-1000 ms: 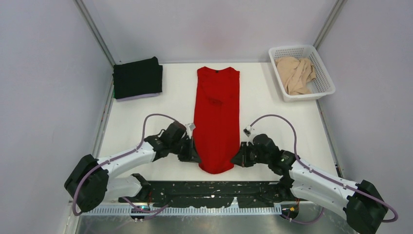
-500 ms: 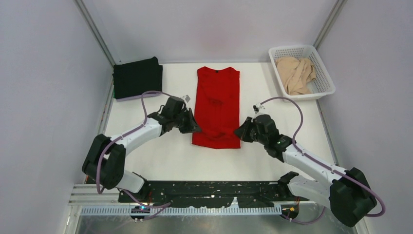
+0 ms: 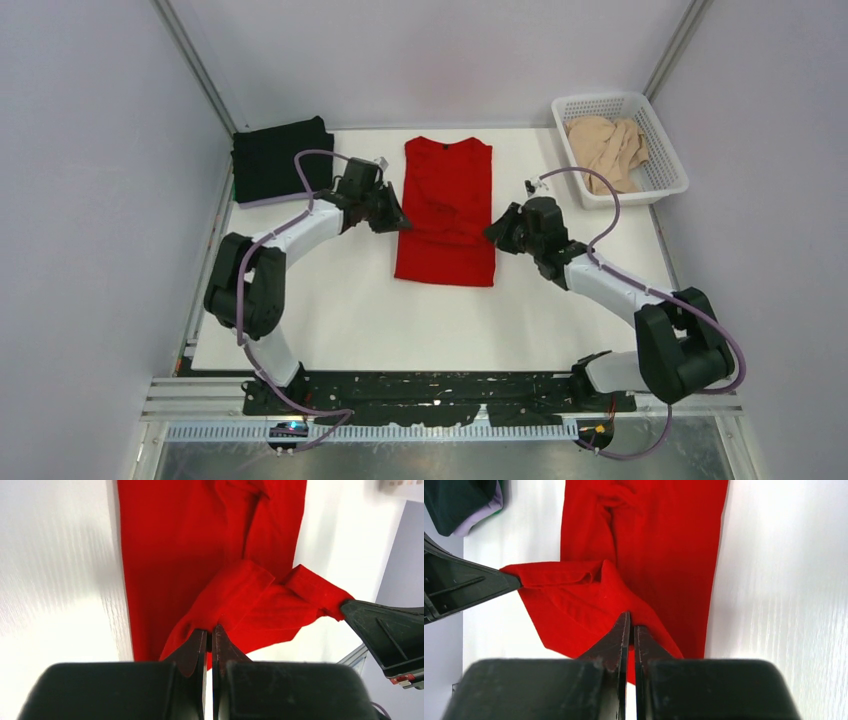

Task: Fold and stack the t-shirts
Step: Fold the folded rectangular tshirt in 1/3 of the way

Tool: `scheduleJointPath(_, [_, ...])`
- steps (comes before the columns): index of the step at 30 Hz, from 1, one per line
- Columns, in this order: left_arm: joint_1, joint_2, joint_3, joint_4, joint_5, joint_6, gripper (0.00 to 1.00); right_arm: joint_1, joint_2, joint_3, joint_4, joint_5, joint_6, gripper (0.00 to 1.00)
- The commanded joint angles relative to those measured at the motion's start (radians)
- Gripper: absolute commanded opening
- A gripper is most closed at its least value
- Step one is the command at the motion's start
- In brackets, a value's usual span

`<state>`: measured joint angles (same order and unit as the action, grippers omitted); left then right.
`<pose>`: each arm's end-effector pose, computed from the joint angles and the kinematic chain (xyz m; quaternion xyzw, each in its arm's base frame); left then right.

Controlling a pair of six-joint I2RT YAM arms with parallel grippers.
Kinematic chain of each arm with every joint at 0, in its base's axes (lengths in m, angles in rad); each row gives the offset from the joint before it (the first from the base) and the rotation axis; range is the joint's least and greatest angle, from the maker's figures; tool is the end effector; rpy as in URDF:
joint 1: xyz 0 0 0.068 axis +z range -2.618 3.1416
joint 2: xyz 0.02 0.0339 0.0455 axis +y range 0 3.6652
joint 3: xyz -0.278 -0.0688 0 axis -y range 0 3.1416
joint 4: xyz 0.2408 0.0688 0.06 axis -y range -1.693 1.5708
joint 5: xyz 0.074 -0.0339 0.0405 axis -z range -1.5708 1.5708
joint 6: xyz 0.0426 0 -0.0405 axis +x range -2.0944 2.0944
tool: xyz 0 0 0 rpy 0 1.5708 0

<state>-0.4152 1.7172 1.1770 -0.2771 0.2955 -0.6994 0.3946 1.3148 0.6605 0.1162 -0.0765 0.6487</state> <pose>0.3395 -0.1632 0.2324 -0.0766 0.9181 -0.3086 0.2364 0.2547 0.1096 0.2238 0.0914 0.8644 0.2747 0.4112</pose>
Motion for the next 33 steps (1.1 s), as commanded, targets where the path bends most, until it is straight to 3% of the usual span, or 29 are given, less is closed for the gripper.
scheduleJointPath(1, [0.027, 0.072, 0.103, -0.04, 0.008, 0.042, 0.0, -0.035, 0.082, 0.086, 0.098, -0.053, -0.034, 0.05])
scheduleJointPath(8, [0.048, 0.176, 0.215, -0.097, 0.025, 0.054, 0.0, -0.077, 0.226, 0.157, 0.135, -0.095, -0.022, 0.07])
scheduleJointPath(13, [0.066, 0.261, 0.301, -0.11, 0.058, 0.046, 0.3, -0.1, 0.319, 0.215, 0.155, -0.11, 0.017, 0.18])
scheduleJointPath(17, [0.084, 0.345, 0.427, -0.113, 0.095, 0.029, 0.56, -0.137, 0.4, 0.307, 0.154, -0.108, 0.048, 0.39])
scheduleJointPath(20, [0.111, 0.38, 0.53, -0.146, 0.157, 0.025, 0.66, -0.169, 0.433, 0.377, 0.126, -0.146, 0.055, 0.6])
scheduleJointPath(21, [0.117, 0.373, 0.532, -0.148, 0.155, 0.022, 0.95, -0.172, 0.43, 0.38, 0.12, -0.149, 0.042, 0.67])
scheduleJointPath(22, [0.122, 0.357, 0.528, -0.147, 0.145, 0.021, 0.99, -0.173, 0.415, 0.379, 0.102, -0.142, 0.028, 0.87])
scheduleJointPath(24, [0.13, 0.315, 0.497, -0.14, 0.136, 0.026, 1.0, -0.174, 0.381, 0.357, 0.076, -0.131, -0.006, 0.98])
scheduleJointPath(33, [0.11, -0.026, 0.039, -0.071, 0.111, 0.068, 1.0, -0.155, 0.131, 0.095, 0.009, -0.169, -0.094, 0.95])
